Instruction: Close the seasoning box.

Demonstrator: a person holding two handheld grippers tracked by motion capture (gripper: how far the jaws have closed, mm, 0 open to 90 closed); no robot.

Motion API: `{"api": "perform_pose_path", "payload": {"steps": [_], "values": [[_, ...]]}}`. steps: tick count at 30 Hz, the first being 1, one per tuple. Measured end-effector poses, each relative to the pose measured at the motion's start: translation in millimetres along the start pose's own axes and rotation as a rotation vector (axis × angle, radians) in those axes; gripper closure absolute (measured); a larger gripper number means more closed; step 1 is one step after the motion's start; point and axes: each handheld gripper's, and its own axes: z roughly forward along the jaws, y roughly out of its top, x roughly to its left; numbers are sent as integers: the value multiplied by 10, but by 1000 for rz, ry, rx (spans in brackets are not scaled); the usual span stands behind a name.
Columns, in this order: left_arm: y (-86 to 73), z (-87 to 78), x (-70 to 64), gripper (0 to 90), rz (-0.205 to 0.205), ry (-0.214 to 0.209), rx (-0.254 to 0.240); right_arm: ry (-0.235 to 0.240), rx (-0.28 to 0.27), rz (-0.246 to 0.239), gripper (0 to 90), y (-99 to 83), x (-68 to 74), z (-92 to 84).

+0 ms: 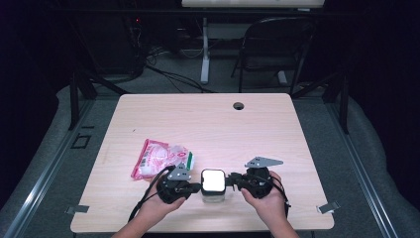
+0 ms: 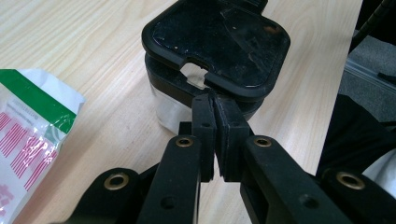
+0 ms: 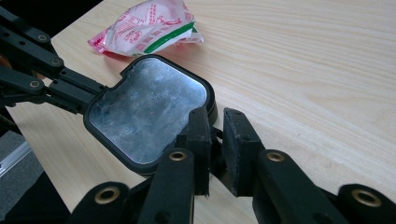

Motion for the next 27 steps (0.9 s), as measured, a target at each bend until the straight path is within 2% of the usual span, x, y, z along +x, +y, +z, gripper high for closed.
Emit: {"api": "perform_pose_path", "payload": {"steps": [3, 8, 10, 11, 13, 14, 15, 21, 27], "values": [[17, 1, -2, 873, 4, -8, -6, -18, -3, -18, 775, 2, 10, 1], [57, -5, -13, 865, 13, -13, -15, -9, 9, -52, 721, -2, 47, -13], [87, -18, -17, 856, 19, -14, -23, 14, 6, -83, 671, -4, 106, -38], [103, -26, -18, 856, 22, -14, -29, 14, 6, -83, 671, -4, 106, -38], [148, -41, -18, 847, 27, -21, -43, 20, 7, -116, 612, -12, 186, -66], [148, -41, -18, 846, 27, -21, -43, 20, 7, -116, 612, -12, 186, -66], [168, -37, -7, 845, 25, -30, -48, 21, 12, -136, 592, -22, 237, -82], [203, -14, 10, 832, 21, -36, -58, 42, 20, -167, 545, -44, 380, -126], [225, -14, 9, 808, 19, -37, -79, 6, 46, -207, 521, -77, 452, -60]]}}
